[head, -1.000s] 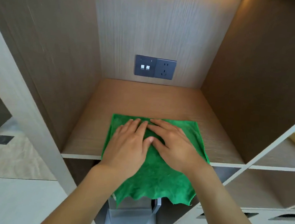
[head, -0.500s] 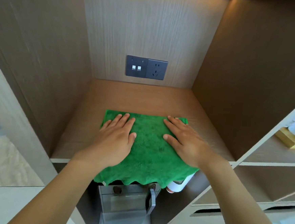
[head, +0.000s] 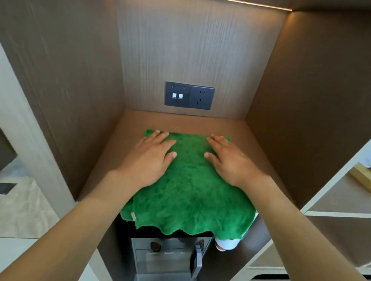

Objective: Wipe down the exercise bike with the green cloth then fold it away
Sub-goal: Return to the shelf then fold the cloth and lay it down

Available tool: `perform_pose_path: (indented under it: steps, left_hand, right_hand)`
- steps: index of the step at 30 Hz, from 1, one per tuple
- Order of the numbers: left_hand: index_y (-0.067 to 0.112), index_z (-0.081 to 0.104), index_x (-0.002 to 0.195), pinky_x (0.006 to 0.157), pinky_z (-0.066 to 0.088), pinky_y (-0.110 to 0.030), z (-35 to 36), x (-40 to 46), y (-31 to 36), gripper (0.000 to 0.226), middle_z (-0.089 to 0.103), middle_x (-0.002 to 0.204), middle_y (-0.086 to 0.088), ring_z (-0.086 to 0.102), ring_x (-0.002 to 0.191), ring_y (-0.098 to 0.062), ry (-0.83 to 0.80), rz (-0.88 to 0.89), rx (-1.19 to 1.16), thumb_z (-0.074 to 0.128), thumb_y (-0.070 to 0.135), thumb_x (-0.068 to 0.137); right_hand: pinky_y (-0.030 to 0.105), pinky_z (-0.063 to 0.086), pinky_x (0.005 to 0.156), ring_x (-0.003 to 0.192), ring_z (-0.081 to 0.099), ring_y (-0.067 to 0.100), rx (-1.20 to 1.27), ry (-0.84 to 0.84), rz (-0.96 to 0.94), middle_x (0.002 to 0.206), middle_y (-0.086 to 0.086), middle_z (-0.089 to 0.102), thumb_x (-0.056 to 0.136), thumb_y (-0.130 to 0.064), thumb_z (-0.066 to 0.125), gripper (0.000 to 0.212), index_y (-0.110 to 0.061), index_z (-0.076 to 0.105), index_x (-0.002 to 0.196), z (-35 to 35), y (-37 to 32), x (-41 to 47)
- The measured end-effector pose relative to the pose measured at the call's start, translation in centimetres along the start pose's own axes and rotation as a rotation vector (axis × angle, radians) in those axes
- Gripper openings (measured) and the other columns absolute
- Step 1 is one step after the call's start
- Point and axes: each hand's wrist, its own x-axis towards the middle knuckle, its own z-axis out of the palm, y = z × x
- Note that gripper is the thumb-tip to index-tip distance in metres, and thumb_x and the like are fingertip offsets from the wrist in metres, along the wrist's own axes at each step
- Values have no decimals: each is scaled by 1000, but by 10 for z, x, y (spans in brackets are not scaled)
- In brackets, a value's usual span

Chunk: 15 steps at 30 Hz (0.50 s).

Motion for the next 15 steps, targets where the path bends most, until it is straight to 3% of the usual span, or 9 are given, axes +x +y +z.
perform_pose_path:
  steps: [3, 6, 15]
  left_hand:
    - [35, 22, 164, 131, 9, -41, -2, -42, 16, 61, 9, 174, 6, 2, 162, -19, -101, -8, -86, 29, 58, 107]
    - [40, 10, 165, 130, 3, -40, 13, -58, 19, 66, -1, 175, 9, -6, 161, -17, -155, -56, -16, 23, 64, 104]
    - [40, 6, 165, 131, 3, -44, 24, -4, 20, 67, -4, 175, 6, -6, 161, -20, -198, -96, 38, 22, 64, 105]
  right_hand:
    - [33, 10, 130, 162, 13, 20, 129, 36, -65, 174, 1, 21, 110, -48, 40, 61, -22, 30, 165, 5, -24, -40]
    - [34, 4, 130, 162, 4, 15, 80, -50, -90, 175, -6, 12, 110, -53, 35, 64, -28, 22, 167, 20, -31, -58]
    - [43, 5, 131, 162, 0, 17, -35, -144, -110, 176, -8, 2, 109, -58, 28, 66, -33, 12, 168, 14, 8, -3]
